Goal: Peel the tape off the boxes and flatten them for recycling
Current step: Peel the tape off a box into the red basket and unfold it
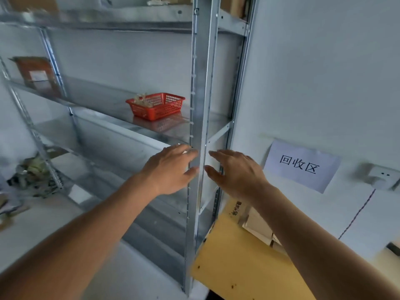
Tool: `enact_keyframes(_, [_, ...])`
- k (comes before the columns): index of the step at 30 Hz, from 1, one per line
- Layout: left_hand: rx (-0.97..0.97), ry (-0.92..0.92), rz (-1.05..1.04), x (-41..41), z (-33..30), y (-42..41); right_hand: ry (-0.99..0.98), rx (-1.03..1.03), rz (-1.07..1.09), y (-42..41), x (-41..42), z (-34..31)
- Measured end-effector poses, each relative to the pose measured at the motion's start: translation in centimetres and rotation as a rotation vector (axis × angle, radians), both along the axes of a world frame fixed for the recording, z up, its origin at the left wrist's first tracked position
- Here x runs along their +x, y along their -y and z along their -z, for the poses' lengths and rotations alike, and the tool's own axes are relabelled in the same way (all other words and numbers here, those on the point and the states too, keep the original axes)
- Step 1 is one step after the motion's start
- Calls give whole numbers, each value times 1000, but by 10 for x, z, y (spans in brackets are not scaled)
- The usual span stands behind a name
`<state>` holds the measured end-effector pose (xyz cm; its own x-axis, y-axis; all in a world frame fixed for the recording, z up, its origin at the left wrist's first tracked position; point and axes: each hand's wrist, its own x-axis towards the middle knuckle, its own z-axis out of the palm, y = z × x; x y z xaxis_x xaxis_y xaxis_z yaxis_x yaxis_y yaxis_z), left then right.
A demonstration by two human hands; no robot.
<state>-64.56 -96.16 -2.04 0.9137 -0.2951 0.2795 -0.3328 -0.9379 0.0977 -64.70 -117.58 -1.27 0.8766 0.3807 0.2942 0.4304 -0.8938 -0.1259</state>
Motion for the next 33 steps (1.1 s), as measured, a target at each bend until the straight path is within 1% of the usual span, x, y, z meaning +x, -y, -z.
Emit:
enact_keyframes(4, [11,38,-70,-3,-16,-88,61,14,-51,-88,7,-19])
enact_keyframes(8, [47,70,-116,1,-34,-182,86,29,-88,-183,19,-33])
enact_keyframes(11, [76,61,-161,5,-48,-249,89,66,-141,-253,28,-44])
enact_keyframes(18, [114,90,-254,23,-69,-371,81,118,-241,-383,72,-62])
enact_keyframes(24, [118,115,-347,72,-75,-465,89,118,-327,-482,145,-73])
enact_keyframes(33, [77,155,-442,196,-78,-611,96,143,-451,-631,292,-80])
